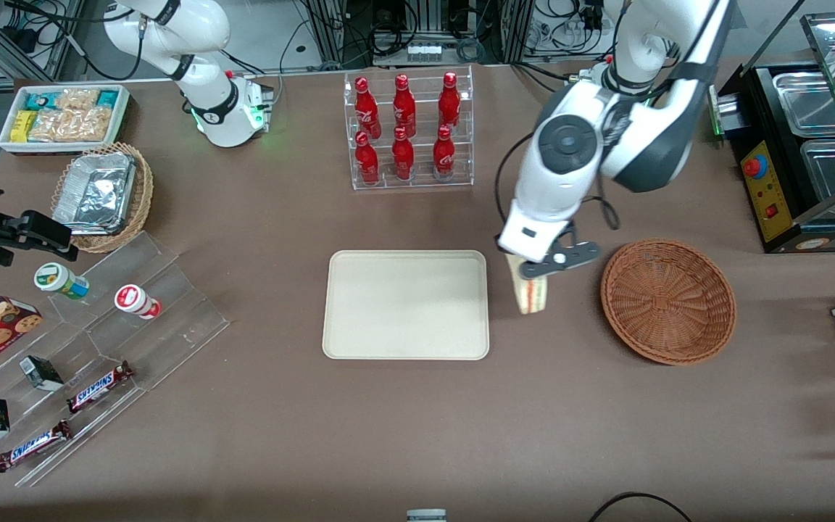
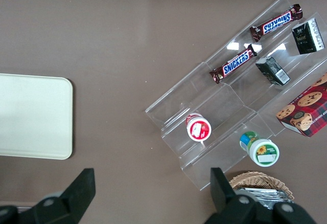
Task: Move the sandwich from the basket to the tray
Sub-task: 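Lift the sandwich and carry it toward the cream tray, then lower the sandwich onto the tray and open the left gripper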
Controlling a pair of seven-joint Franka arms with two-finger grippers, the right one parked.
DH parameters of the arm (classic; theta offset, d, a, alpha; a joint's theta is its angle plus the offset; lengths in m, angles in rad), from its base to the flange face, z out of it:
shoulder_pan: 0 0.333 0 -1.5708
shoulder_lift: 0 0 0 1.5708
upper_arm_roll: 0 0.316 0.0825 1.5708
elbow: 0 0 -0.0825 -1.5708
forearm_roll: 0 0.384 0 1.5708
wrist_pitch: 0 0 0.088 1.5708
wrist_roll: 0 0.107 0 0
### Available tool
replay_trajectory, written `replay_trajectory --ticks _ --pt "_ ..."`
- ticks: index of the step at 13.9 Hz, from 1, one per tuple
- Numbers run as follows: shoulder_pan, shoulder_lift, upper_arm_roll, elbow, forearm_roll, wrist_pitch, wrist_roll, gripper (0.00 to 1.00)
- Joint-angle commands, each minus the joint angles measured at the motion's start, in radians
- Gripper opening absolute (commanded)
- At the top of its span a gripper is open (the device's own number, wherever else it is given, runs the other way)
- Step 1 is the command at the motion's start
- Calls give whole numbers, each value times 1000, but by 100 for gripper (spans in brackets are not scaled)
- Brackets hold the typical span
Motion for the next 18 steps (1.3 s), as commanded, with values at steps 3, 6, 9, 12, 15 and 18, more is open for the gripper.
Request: replay_trajectory --ticks 3,6,9,12,15,18 --pt "-104 215 -12 142 6 56 8 9" --pt "-150 258 -12 139 25 95 10 9" --pt "-156 311 -12 139 54 150 8 9" --pt "-159 347 -11 137 81 188 5 9" --pt "-158 370 -9 142 81 219 4 10" --pt "-158 390 -5 145 81 234 1 13"
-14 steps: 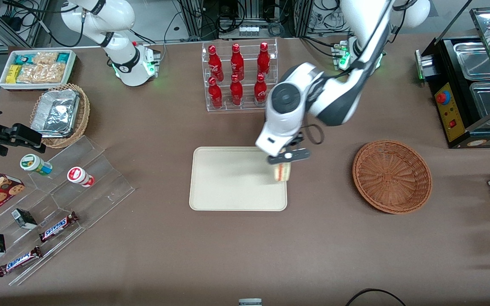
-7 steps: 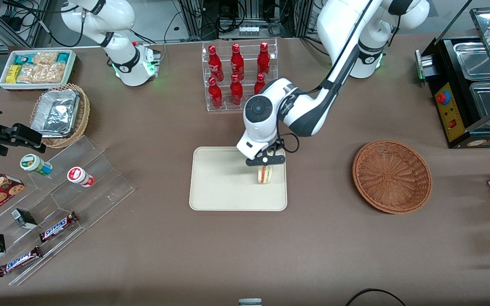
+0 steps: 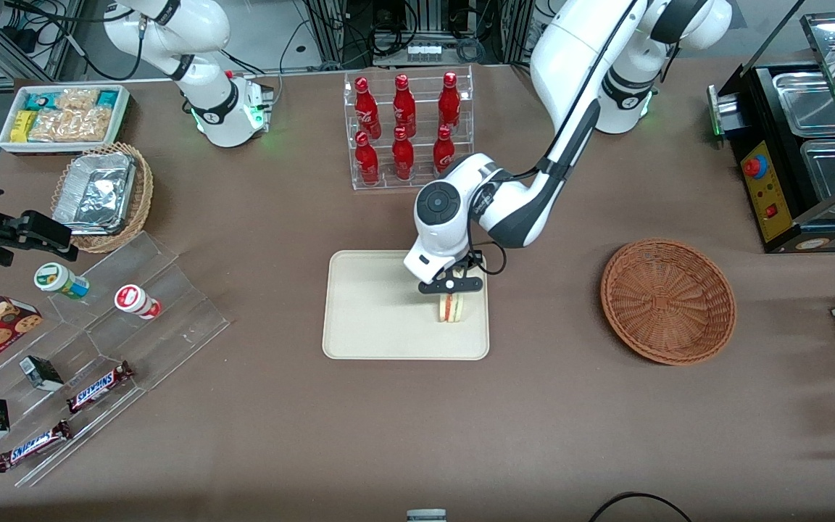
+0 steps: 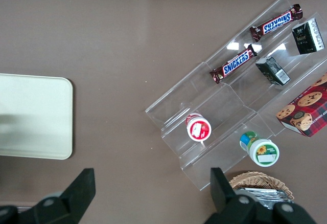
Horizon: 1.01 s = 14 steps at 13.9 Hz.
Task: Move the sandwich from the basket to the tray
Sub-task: 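Lower the sandwich onto the tray and open the left gripper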
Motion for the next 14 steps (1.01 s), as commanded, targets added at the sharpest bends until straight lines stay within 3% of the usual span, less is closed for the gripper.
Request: replay_trajectory --ticks 1,2,3,4,7,14 --pt "-10 23 11 31 14 20 -1 18" --pt "-10 22 13 31 14 20 0 39" --pt "-8 17 13 31 20 16 3 91" --pt "-7 8 13 31 40 8 -4 100" --pt "10 -90 14 43 31 -122 -14 100" --pt "197 -308 14 89 26 -318 -86 100"
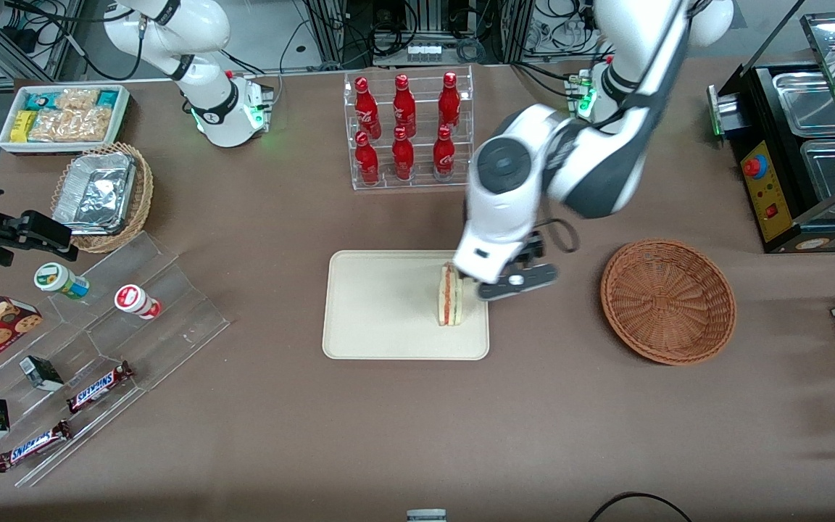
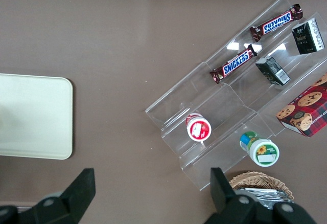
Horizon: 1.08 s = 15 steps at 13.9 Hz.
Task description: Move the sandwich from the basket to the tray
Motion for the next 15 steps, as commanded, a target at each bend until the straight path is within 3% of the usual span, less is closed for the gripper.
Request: replay_trajectory --ticks 1,6,15 --pt "73 -66 -10 -19 4 -48 -14 100" --pt "206 -138 -10 -33 -4 -135 130 100" --pt "444 -362 -21 -177 -142 -223 508 100"
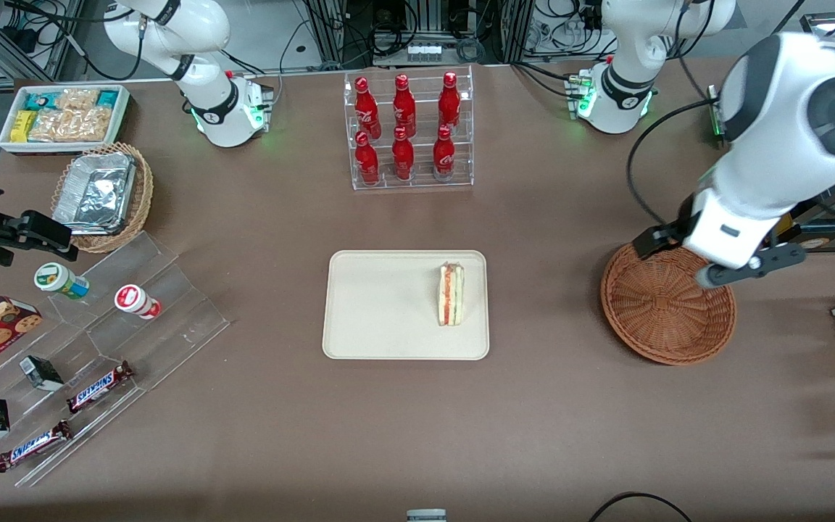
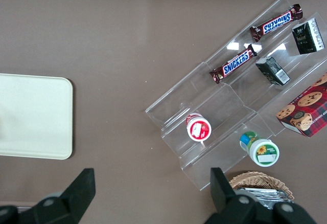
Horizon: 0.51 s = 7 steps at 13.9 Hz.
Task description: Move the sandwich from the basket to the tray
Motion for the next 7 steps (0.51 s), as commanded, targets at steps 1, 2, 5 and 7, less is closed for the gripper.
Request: replay_trajectory --ticks 1,2,5,7 --pt "68 -96 -22 -66 -64 -12 66 100" --pt "85 -136 -23 -102 -74 -13 104 100" --pt "125 -240 -39 -191 -68 -13 146 100" --pt "171 -254 -75 -192 -62 -28 149 100"
